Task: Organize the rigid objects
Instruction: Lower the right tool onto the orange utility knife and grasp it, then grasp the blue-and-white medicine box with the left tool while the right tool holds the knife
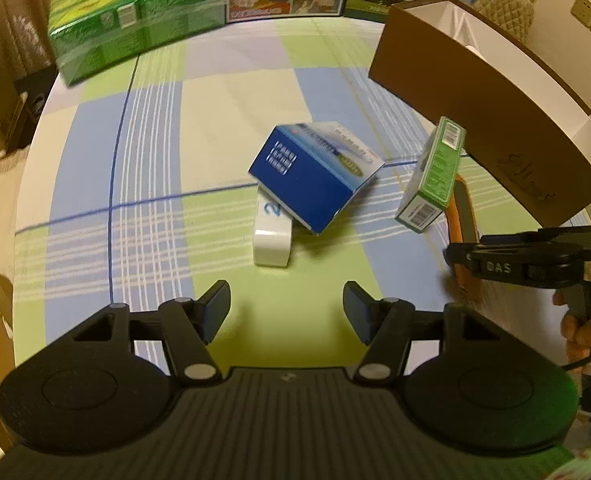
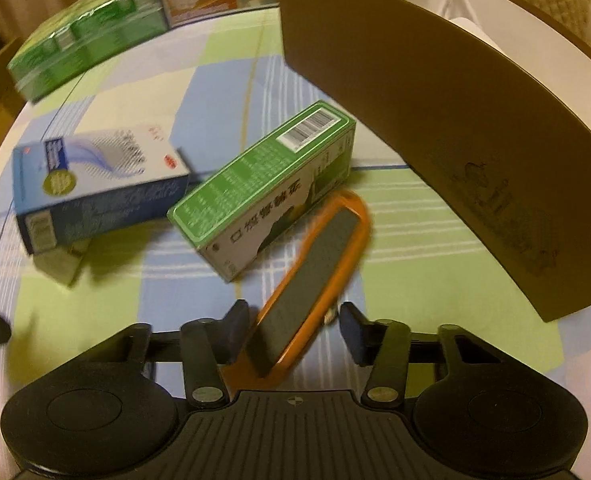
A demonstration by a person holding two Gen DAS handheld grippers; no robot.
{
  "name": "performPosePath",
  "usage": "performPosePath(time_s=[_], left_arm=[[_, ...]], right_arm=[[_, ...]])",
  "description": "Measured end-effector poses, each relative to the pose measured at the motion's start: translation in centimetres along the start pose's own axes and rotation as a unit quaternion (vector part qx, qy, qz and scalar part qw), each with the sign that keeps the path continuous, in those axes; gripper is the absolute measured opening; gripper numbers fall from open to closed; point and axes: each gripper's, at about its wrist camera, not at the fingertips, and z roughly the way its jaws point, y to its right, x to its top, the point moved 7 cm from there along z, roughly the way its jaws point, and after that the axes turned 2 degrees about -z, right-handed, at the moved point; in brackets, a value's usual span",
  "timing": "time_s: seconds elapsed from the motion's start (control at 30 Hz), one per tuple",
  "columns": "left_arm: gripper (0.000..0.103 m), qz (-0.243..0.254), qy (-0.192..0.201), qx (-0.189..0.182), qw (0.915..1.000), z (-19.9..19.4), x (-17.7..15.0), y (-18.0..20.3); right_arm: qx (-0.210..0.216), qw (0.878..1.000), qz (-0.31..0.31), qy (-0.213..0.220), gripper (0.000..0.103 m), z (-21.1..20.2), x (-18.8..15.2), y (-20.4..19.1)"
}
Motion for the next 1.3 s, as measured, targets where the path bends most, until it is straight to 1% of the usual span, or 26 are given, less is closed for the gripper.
performPosePath(time_s=[0.03,0.07,0.2,0.37,0.43,0.5,0.53,0.6,0.77,0.83,0.93,1.07,1.13,1.3], left_arm=[[0.058,0.006,0.002,-0.001,1.0000,0.0,0.2,0.1],[0.058,0.011,0.004,-0.003,0.9999,0.0,0.3,0.3],[0.058,0.046,0.019,-0.004,0.9988,-0.1,1.1,0.9],[0.058,0.087,0.044,-0.005,0.9952,-0.5,2.7,1.1],[0.061,0.109,0.051,-0.006,0.9928,-0.5,3.4,1.4],[0.062,0.134,0.055,-0.005,0.9894,-0.4,4.0,1.8],[0.062,0.147,0.057,-0.004,0.9875,-0.3,4.2,2.1],[0.064,0.166,0.056,-0.004,0.9846,0.1,4.5,2.4],[0.066,0.196,0.049,-0.006,0.9792,1.6,5.5,2.6],[0.066,0.214,0.044,-0.009,0.9757,2.1,5.5,2.9],[0.066,0.238,0.048,-0.009,0.9701,2.8,5.5,3.3],[0.064,0.254,0.059,-0.006,0.9655,2.9,5.3,4.1],[0.064,0.251,0.065,-0.002,0.9657,2.9,5.2,4.4],[0.063,0.232,0.075,0.011,0.9698,2.1,4.4,5.5]], right_arm=[[0.004,1.000,0.004,-0.001,0.036,-0.1,-0.1,0.2],[0.008,1.000,0.009,-0.004,0.035,-0.2,-0.3,0.6],[0.028,0.999,0.029,-0.004,0.035,-0.4,-0.5,2.1],[0.031,0.999,0.001,0.011,0.035,-0.2,-0.2,1.9],[0.027,0.999,-0.018,0.015,0.034,-0.3,-0.3,1.8],[0.027,0.999,-0.015,0.012,0.027,-0.4,-0.4,1.8],[0.022,1.000,-0.018,0.010,0.026,-0.4,-0.4,1.8],[0.014,1.000,-0.023,0.007,0.026,-0.4,-0.4,2.1],[0.015,1.000,0.001,0.001,0.026,-0.7,-0.6,3.5],[0.020,1.000,0.010,-0.001,0.026,-0.7,-0.8,4.1],[0.029,0.999,0.028,0.000,0.027,-0.8,-0.9,4.6],[0.026,1.000,0.018,0.002,0.027,-0.9,-0.8,4.5],[0.026,1.000,0.016,0.004,0.027,-1.0,-0.9,4.4],[0.028,1.000,0.003,0.005,0.027,-1.0,-0.9,4.3]])
